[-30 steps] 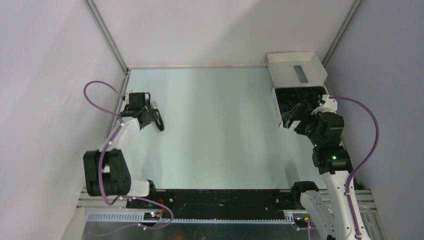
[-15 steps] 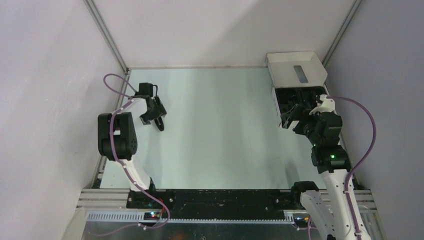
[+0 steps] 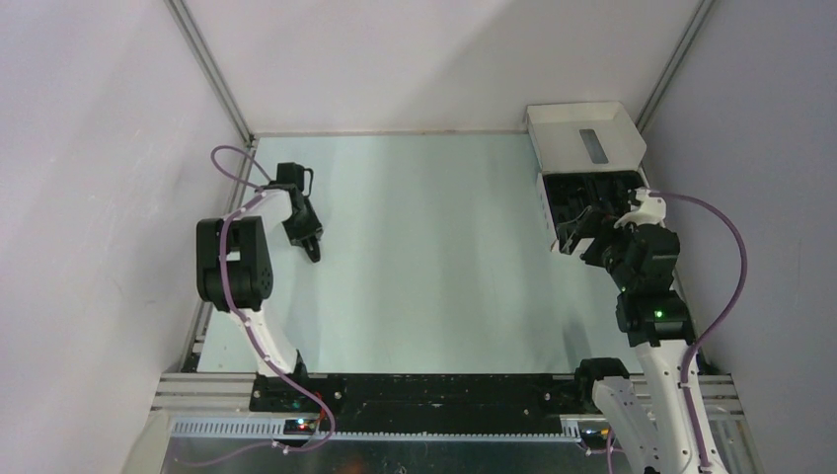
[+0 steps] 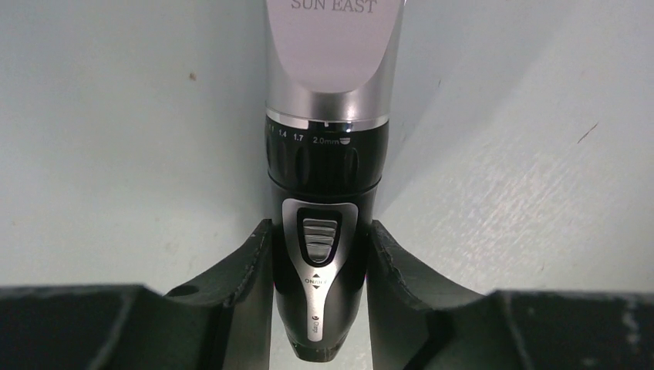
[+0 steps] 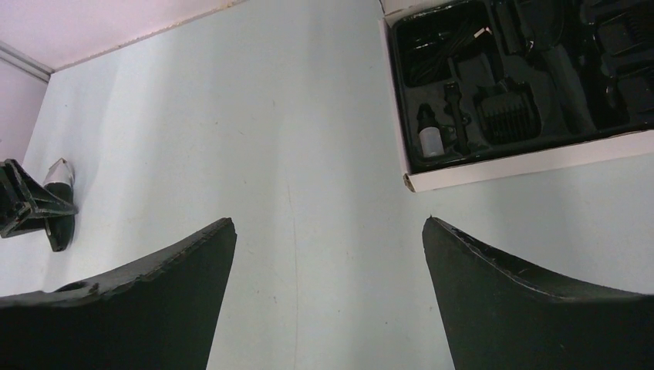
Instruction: Sort the hair-cutting tools
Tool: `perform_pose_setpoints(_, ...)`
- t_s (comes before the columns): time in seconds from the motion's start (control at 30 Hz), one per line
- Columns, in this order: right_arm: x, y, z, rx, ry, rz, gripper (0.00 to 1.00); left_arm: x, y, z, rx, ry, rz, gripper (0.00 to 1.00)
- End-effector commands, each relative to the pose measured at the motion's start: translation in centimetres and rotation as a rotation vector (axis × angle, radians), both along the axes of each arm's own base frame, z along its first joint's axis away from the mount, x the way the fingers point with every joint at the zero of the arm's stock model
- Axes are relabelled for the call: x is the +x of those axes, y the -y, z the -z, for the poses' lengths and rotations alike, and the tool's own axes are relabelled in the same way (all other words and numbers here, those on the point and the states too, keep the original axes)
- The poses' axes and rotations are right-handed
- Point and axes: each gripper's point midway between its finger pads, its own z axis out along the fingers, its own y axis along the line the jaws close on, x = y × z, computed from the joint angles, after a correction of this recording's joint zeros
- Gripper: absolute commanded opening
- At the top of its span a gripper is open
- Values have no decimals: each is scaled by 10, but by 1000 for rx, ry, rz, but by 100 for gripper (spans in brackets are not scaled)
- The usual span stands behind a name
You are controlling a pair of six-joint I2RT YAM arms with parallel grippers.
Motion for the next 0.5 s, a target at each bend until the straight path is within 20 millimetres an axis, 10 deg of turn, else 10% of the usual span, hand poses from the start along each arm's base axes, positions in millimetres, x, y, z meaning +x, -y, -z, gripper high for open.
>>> perform_pose_setpoints(0.0, -3, -1, -6, 3, 27, -8, 95, -13, 13, -27, 3, 34, 78, 13)
perform_pose_setpoints(0.47, -1, -96, 29, 189, -177, -277, 87, -74, 142, -70, -38, 143, 468, 0)
